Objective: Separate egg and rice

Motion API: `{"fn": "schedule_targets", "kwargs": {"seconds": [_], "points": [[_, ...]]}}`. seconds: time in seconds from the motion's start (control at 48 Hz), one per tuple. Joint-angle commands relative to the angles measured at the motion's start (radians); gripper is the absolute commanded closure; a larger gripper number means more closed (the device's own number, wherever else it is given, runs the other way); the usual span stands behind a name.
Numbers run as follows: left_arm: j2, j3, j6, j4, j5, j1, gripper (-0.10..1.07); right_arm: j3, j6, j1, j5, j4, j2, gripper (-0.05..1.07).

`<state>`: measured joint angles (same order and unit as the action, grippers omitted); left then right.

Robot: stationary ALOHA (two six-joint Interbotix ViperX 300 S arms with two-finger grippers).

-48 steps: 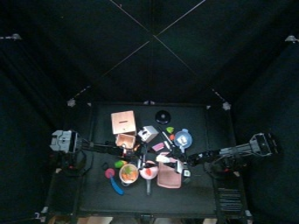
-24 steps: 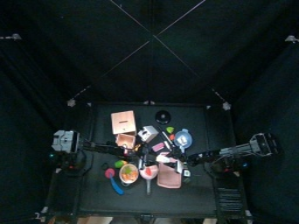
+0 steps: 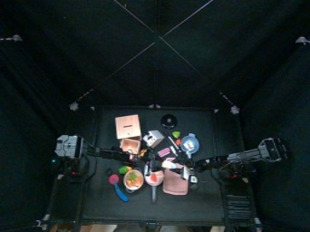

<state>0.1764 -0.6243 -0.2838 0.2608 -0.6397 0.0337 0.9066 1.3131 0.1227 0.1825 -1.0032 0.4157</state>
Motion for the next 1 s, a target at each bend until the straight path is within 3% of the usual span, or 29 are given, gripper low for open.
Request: {"fn": "schedule_targets", "kwargs": {"seconds": [0.0, 0.312, 0.688, 0.979], "points": [[-0.009, 0.023, 0.002, 0.002, -0.008, 0.002, 0.16, -0.021, -0.002, -0.003, -0.008, -0.005, 0.011, 0.44], [-0.008, 0.029, 0.002, 0.002, -0.008, 0.002, 0.19, -0.02, -0.002, 0.002, -0.015, 0.0, 0.011, 0.44], [-0.009, 0.025, 0.002, 0.002, -0.008, 0.002, 0.45, -0.015, 0.0, 0.003, -0.015, 0.0, 0.011, 0.44], [-0.018, 0.005, 0.002, 0.0, -0.008, 0.002, 0.46, -0.009, 0.0, 0.003, -0.014, 0.005, 0.011, 0.44]]}}
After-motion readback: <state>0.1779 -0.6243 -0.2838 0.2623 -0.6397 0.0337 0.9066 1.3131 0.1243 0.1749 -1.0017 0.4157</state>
